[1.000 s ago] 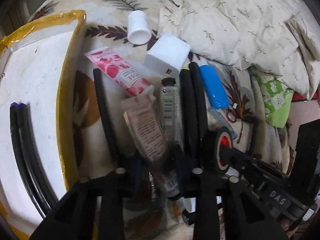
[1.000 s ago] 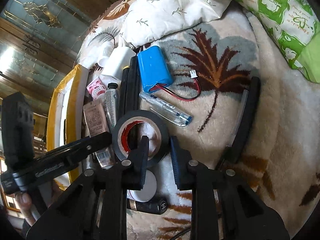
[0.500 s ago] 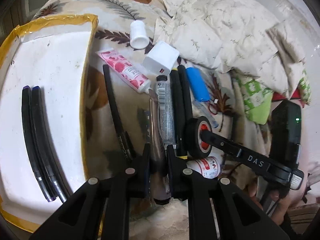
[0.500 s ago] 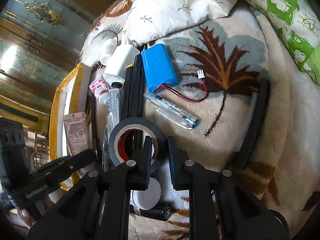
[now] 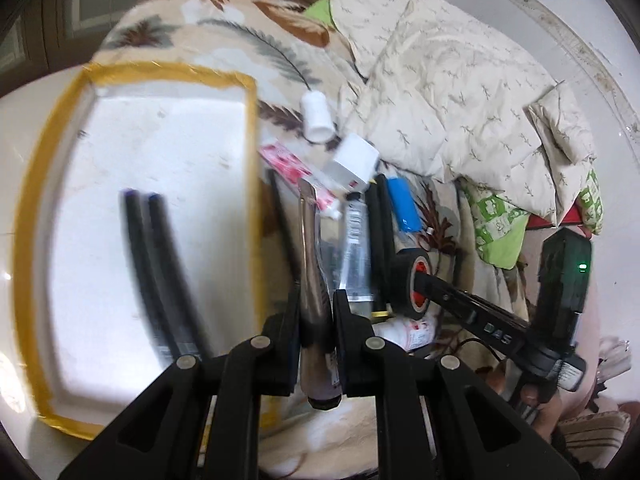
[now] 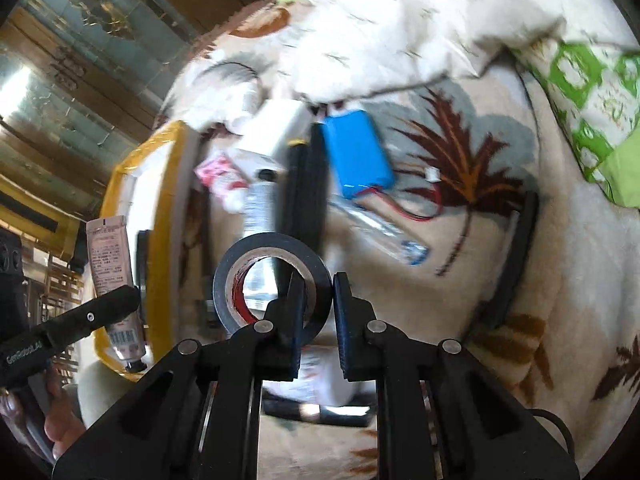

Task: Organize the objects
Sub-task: 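Carry the tape roll and beige tube into the tray and open both tools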

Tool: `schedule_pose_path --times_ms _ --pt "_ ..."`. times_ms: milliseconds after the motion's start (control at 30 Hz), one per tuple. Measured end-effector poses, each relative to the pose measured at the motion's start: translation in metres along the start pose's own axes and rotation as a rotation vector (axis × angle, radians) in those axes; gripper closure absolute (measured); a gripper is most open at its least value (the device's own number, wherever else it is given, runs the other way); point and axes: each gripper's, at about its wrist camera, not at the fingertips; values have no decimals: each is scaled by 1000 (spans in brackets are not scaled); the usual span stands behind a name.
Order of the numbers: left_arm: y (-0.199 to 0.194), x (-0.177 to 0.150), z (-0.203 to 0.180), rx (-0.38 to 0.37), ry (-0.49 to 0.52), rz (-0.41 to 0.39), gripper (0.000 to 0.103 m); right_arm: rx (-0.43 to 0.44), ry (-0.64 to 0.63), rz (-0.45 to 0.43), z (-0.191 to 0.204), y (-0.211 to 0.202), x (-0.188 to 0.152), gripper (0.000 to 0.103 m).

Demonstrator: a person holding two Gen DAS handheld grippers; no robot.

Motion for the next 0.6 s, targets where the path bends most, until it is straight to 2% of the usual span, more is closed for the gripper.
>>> schedule_pose_path --times_ms 67,167,300,400,533,600 --pt "-7 0 15 13 -15 -10 90 32 -34 5 17 1 1 89" --pt "-12 -4 44 75 -51 -24 90 60 -111 20 49 10 0 89" --pt "-5 -9 81 83 -127 -12 90 78 -185 54 87 29 -2 89" --pt "-1 -11 98 160 -131 -29 90 75 -221 82 109 46 -3 89" --pt "4 -11 113 179 -152 -24 90 25 -281 108 136 66 -5 89" --pt "7 -10 122 145 -188 1 90 -27 -317 110 149 75 -3 89"
Point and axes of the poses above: each gripper's, at about its wrist camera, not at the fingertips, and y roughly the way its jaws point, z to its left, x to its top, and after that the axes turned 12 degrees about x, right-handed
